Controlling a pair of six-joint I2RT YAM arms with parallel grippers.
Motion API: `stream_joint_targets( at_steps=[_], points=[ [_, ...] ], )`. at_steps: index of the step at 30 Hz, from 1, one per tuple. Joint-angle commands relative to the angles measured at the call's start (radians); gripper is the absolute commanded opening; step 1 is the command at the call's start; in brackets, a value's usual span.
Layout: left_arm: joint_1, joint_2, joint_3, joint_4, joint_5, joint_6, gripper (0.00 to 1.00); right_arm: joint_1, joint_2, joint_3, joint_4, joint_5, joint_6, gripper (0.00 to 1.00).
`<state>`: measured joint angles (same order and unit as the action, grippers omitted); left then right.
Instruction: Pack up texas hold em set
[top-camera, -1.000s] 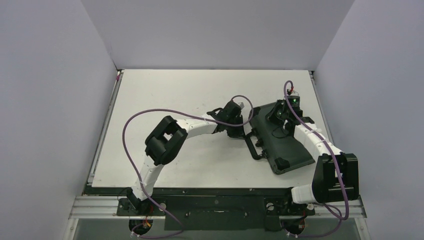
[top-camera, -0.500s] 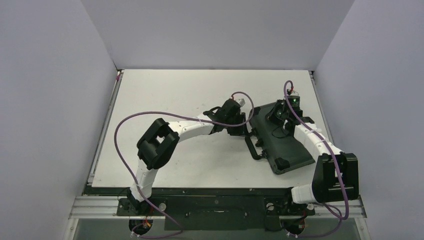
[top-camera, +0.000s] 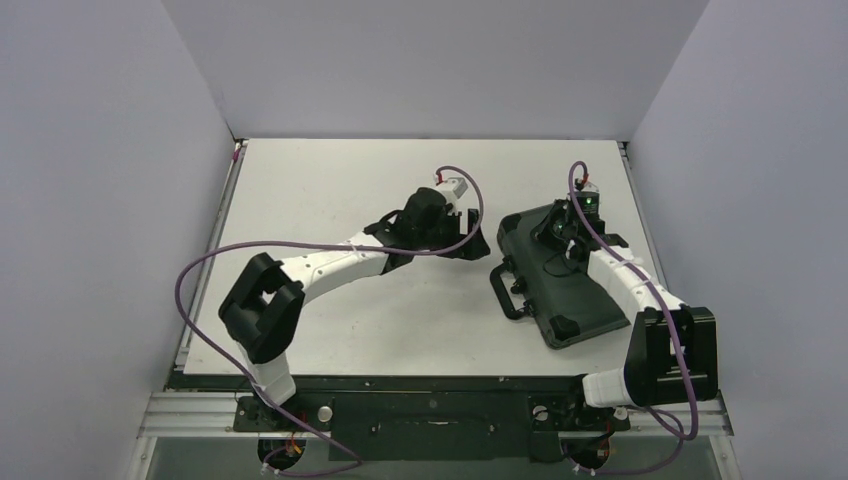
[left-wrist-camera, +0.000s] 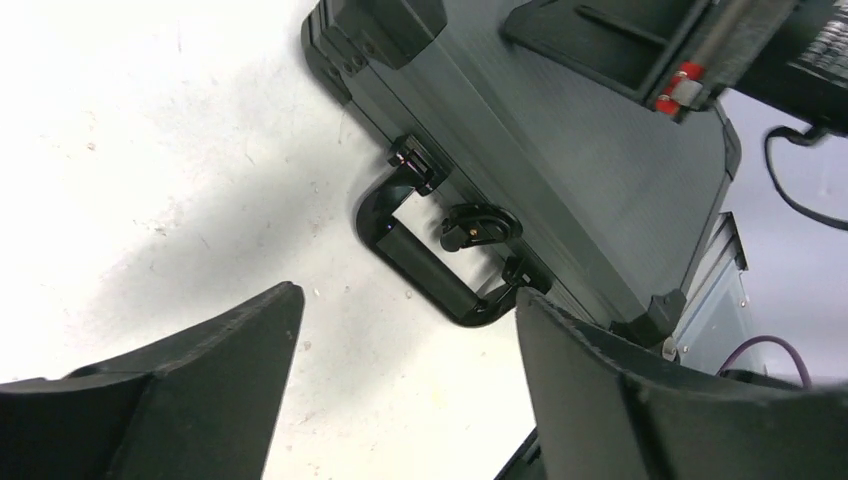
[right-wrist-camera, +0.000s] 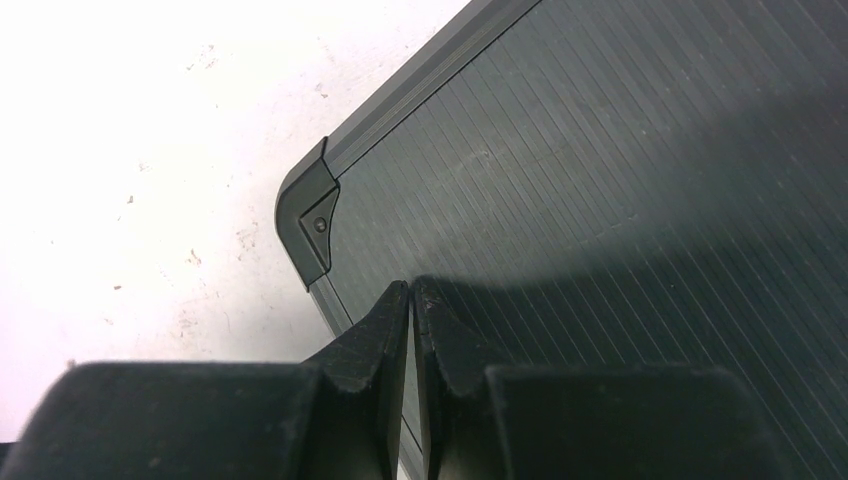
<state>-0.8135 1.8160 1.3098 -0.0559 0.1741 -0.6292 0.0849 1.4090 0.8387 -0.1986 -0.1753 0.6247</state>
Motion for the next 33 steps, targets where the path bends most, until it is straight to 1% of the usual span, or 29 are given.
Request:
stream_joint_targets(
  at_steps=[1,2,4,6,7,13,14,15,17,24,28,33],
  points=[
    [0.028,-0.14,-0.084,0.113,-0.001,0.054,0.8,0.019,0.096,-0.145,-0.481,0.088,-0.03,0.07],
    [0.033,-0.154,-0.1,0.116,0.0,0.056,0.85,0.021,0.086,-0.143,-0.483,0.087,-0.018,0.07],
    [0.049,-0.19,-0.141,0.124,0.005,0.054,0.92,0.028,0.069,-0.13,-0.487,0.083,-0.002,0.07],
    [0.063,-0.225,-0.18,0.13,0.007,0.054,0.96,0.036,0.057,-0.11,-0.497,0.085,0.011,0.07],
    [0.07,-0.247,-0.202,0.131,0.007,0.054,0.97,0.042,0.054,-0.102,-0.509,0.09,0.014,0.07],
    [0.09,-0.343,-0.279,0.137,-0.002,0.058,0.97,0.051,0.026,-0.016,-0.57,0.118,0.022,0.08],
    [0.092,-0.353,-0.296,0.14,-0.002,0.06,1.0,0.052,0.019,0.002,-0.577,0.122,0.021,0.08],
    [0.093,-0.373,-0.303,0.141,-0.005,0.062,0.98,0.052,0.015,0.01,-0.589,0.124,0.021,0.08],
    [0.095,-0.401,-0.324,0.14,-0.009,0.069,0.97,0.053,0.004,0.034,-0.603,0.128,0.022,0.08],
    [0.107,-0.507,-0.388,0.113,-0.032,0.09,0.96,0.053,-0.032,0.103,-0.647,0.138,0.02,0.08],
    [0.109,-0.565,-0.426,0.092,-0.068,0.101,0.96,0.053,-0.055,0.126,-0.661,0.137,0.024,0.08],
    [0.123,-0.652,-0.473,0.064,-0.152,0.106,0.96,0.053,-0.1,0.155,-0.672,0.137,0.034,0.09]
  ],
)
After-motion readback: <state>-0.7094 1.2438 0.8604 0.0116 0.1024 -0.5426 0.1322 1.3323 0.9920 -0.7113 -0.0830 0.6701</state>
